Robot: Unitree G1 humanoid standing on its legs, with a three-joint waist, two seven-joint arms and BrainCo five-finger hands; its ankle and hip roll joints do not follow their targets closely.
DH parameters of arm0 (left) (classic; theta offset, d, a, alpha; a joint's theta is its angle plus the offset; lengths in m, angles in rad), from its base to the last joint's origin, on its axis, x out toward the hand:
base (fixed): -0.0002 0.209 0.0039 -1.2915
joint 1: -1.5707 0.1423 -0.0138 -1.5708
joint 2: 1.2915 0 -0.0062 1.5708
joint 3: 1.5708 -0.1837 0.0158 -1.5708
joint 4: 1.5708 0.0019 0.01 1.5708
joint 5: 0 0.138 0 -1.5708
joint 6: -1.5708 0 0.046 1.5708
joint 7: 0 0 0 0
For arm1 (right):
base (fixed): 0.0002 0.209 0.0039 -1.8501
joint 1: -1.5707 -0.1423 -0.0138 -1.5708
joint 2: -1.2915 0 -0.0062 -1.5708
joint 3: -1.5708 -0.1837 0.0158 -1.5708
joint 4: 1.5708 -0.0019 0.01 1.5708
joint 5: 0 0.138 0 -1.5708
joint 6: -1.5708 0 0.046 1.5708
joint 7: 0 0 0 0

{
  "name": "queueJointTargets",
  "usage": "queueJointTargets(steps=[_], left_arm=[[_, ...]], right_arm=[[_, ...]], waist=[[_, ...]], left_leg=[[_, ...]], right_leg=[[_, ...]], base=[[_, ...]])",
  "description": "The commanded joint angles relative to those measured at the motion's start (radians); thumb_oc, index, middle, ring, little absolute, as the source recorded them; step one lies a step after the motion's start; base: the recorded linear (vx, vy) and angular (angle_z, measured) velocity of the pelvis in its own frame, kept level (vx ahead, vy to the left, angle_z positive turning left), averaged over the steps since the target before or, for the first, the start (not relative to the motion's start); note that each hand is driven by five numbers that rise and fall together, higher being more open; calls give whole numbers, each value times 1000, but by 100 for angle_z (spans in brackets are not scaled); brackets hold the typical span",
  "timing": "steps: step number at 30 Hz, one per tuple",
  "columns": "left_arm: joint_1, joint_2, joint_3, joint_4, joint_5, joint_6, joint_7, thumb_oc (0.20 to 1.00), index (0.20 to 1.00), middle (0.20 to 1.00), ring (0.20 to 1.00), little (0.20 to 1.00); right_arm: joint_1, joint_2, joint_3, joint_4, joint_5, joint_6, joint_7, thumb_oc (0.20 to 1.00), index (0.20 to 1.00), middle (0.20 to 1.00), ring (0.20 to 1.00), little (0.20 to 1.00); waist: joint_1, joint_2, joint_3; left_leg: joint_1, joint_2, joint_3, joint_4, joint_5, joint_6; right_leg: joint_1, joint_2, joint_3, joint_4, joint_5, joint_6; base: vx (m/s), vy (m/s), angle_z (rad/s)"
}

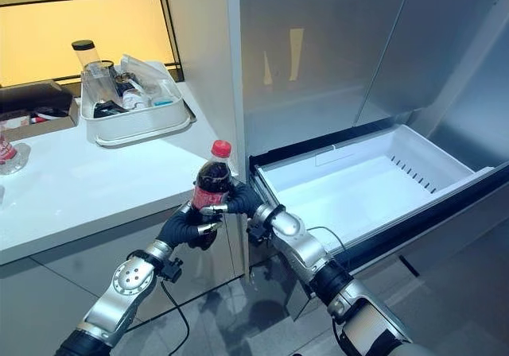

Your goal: Take the drinks into the refrigerator

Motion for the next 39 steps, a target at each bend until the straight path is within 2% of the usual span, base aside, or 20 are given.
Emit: queueJointTargets(steps=[1,9,10,11,12,17,23,25,27,39], left_arm=[[-184,-40,-127,-153,14,-127,-47,200,200,200,200,200],[-157,-49,-104,-140,-17,-124,-39,200,200,200,200,200],[-147,-55,-96,-132,-29,-121,-36,495,495,495,495,495],[-135,-66,-89,-123,-48,-117,-33,871,871,871,871,871],[-127,-69,-81,-118,-50,-115,-28,1000,1000,1000,1000,1000],[-75,-100,-38,-103,-113,-107,-18,1000,1000,1000,1000,1000],[46,-134,42,-83,-177,-91,-9,1000,1000,1000,1000,1000],[48,-134,41,-84,-177,-90,-9,1000,1000,1000,1000,1000],[103,-134,83,-82,-182,-83,-8,1000,1000,1000,1000,1000],[166,-124,139,-82,-154,-79,-16,1000,1000,1000,1000,1000]], right_arm=[[-182,85,-30,36,7,-43,-64,200,200,200,200,200],[-131,35,-65,0,-19,-54,-89,200,200,200,200,200],[-125,29,-71,-6,-20,-55,-91,200,200,200,200,200],[-116,25,-77,-14,-23,-56,-94,200,200,200,200,200],[-110,16,-83,-27,-33,-60,-99,200,200,200,200,200],[-58,-28,-139,-100,-65,-77,-133,200,200,200,200,200],[82,-93,-270,-236,-104,-112,-188,200,200,200,200,200],[84,-93,-270,-238,-105,-111,-188,200,200,200,200,200],[152,-128,-358,-316,-121,-132,-219,200,200,200,200,200],[222,-186,-570,-445,-125,-191,-292,200,200,200,200,200]], waist=[[17,-26,8],[17,-26,9],[17,-26,9],[17,-26,10],[17,-26,11],[14,-26,15],[13,-30,24],[14,-30,23],[11,-32,28],[2,-35,28]], left_leg=[[-11,-36,-53,1,-71,41],[-13,-39,-53,1,-71,42],[-13,-39,-52,1,-71,42],[-14,-39,-53,1,-71,42],[-14,-39,-53,1,-71,43],[-17,-40,-54,1,-68,45],[-24,-39,-58,1,-66,47],[-25,-39,-58,1,-66,47],[-30,-40,-59,1,-64,49],[-39,-43,-61,1,-65,52]], right_leg=[[86,-15,-83,10,-73,45],[85,-17,-86,10,-72,47],[85,-17,-85,10,-72,46],[85,-18,-86,10,-72,46],[84,-18,-86,10,-71,46],[82,-17,-85,10,-70,45],[75,-17,-87,10,-70,46],[75,-17,-87,10,-70,46],[72,-16,-88,10,-70,46],[62,-16,-83,10,-68,49]], base=[[0,0,0],[0,0,0],[0,0,0],[0,0,0],[0,0,0],[0,0,0],[-3,-3,2],[-6,-3,5],[0,0,0],[1,4,5]])
